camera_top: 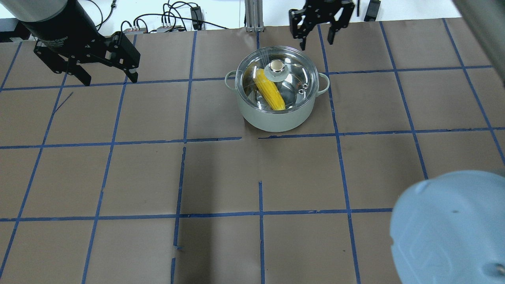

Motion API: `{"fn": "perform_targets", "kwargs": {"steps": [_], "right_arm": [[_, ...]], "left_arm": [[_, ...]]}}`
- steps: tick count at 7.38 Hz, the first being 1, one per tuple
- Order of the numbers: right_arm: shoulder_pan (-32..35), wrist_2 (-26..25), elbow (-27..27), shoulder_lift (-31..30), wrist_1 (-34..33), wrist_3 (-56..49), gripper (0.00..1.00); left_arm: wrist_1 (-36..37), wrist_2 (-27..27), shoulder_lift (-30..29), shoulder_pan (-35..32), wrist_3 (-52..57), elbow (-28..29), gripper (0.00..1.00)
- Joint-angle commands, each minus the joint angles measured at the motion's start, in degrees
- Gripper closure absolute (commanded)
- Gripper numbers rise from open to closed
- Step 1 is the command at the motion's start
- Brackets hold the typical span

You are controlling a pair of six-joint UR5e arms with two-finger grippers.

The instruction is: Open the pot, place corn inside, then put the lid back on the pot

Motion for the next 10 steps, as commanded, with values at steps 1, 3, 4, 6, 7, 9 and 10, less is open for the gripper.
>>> {"fn": "perform_targets", "kwargs": {"steps": [1,3,4,6,7,9,10], "right_arm": [[-7.5,0.1,9.4,-9.8,0.7,-3.6,0.04],[-9.1,0.2,13.3,-12.0,0.8,-3.5,0.00],[-8.7,0.3,13.3,-12.4,0.9,-3.0,0.00],[-6.4,0.3,14.7,-12.6,1.0,-1.5,0.00],[-4.0,0.3,15.1,-13.0,0.8,1.9,0.00],[-2.4,0.3,15.5,-13.0,0.4,3.6,0.00],[-2.4,0.2,15.6,-13.0,0.4,3.6,0.00]], "left_arm": [[0.0,0.0,0.0,0.0,0.0,-0.1,0.00],[0.0,0.0,0.0,0.0,0.0,-0.1,0.00],[0.0,0.0,-0.1,0.0,0.0,-0.1,0.00],[0.0,0.2,0.0,0.0,0.1,-0.1,0.00],[-0.6,0.3,0.1,0.0,0.1,-0.1,0.00],[-0.7,0.5,0.1,0.0,0.1,-0.3,0.00],[-0.7,0.5,0.2,0.0,0.3,-0.3,0.00]]}}
